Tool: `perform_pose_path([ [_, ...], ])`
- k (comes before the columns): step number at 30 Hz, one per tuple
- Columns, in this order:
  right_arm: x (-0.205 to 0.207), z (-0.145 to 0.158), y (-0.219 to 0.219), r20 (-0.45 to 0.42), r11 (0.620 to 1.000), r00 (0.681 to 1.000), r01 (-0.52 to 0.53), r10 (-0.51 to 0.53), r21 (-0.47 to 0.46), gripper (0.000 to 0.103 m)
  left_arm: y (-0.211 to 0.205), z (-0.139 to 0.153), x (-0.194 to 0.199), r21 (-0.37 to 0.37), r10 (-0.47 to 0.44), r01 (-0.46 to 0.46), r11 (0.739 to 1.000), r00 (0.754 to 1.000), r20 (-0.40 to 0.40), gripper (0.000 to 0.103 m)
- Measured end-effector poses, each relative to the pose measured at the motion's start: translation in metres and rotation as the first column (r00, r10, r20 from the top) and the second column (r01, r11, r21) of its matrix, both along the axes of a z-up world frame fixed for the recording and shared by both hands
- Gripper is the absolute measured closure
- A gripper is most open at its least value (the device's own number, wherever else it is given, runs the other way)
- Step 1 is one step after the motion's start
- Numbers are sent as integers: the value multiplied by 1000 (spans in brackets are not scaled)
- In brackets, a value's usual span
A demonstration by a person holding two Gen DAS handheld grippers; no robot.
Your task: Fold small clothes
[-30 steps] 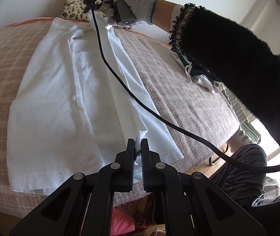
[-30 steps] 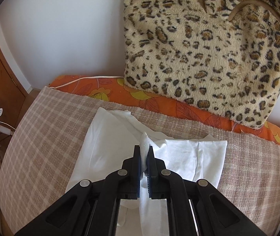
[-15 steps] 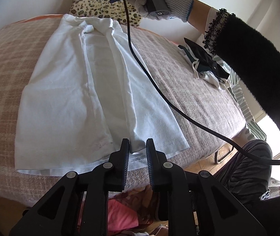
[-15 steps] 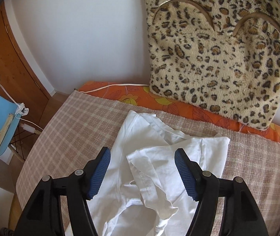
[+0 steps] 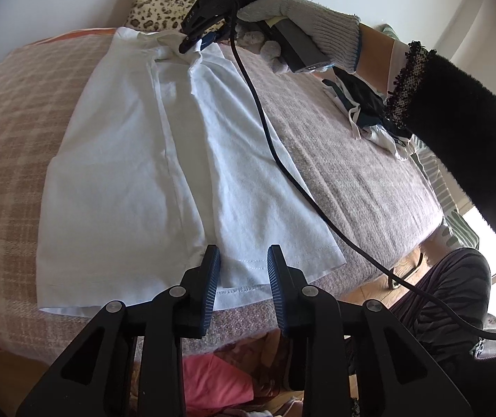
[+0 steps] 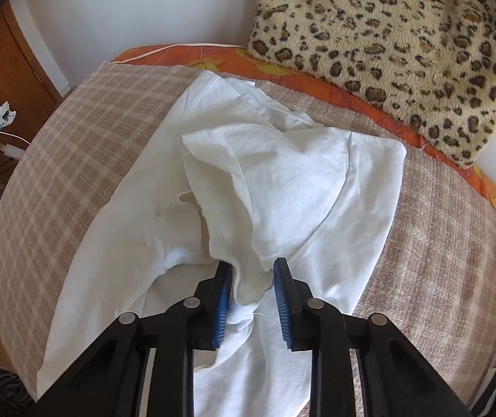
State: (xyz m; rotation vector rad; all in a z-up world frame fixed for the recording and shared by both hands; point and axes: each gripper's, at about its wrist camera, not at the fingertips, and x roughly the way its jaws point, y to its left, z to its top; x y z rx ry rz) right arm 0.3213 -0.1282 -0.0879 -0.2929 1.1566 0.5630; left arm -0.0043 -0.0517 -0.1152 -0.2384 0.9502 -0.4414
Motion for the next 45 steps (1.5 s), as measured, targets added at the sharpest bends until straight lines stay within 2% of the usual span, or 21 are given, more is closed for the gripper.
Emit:
perform_pose_path([
  [1,-1,1,2,4,1000,1000,-1,1,4,94,1,0,0,1,0,0,1000,1000,2,89],
  [2,-2,3,4,8,1000,1000,-1,1,10,97,1,0,0,3,0,0,1000,1000,0,93],
  [7,-4,7,18,-7,997,1000,-29,30,67,97,3,4,-4,-13,-2,2,1000,1000,6,95],
  [10,-4,20,10,-2,988,1000,-15,15,156,82,6,9,-7,-32,5,-5,999,1000,10,95],
  [12,-3,32,-4,-7,971,1000,2,-1,239,79,9,12,-9,-39,9,-9,999,1000,13,95],
  [14,-2,46,-22,15,960,999,37,-43,279,68,12,15,-12,-42,20,-19,999,1000,22,95],
  [18,4,62,-65,41,939,989,125,-145,322,68,21,25,-15,-41,39,-37,998,998,57,93],
  [20,8,58,-90,35,922,975,193,-217,335,68,23,32,-12,-31,40,-38,999,996,76,93],
  [21,11,55,-102,24,911,968,227,-250,343,68,24,35,-10,-24,35,-33,999,996,84,89],
  [22,16,51,-112,8,900,961,256,-277,353,68,24,39,-7,-11,26,-25,1000,996,90,78],
  [23,20,46,-121,-9,887,954,283,-300,366,68,24,41,-3,-2,15,-14,1000,995,94,74],
  [26,38,30,-139,-38,855,932,346,-360,386,67,24,42,5,13,3,-5,1000,994,106,73],
  [29,58,9,-144,-85,831,918,387,-387,401,59,19,32,10,8,-18,18,1000,997,72,73],
  [31,73,-3,-143,-110,818,911,405,-397,408,59,13,23,12,13,-44,43,999,998,48,73],
  [37,104,-25,-126,-94,835,915,398,-393,380,59,-1,6,16,34,-96,96,995,995,3,73],
  [39,110,-31,-119,-89,847,923,378,-373,374,66,-2,2,19,27,-97,97,995,995,-14,73],
  [41,111,-34,-112,-69,865,936,346,-346,364,91,-1,-1,23,16,-92,93,996,995,-32,73],
  [42,112,-34,-108,-51,876,939,337,-340,345,98,0,-2,24,9,-89,90,996,995,-40,73],
  [45,117,-28,-95,-7,917,955,286,-296,279,103,0,-3,23,2,-90,91,996,995,-42,73],
])
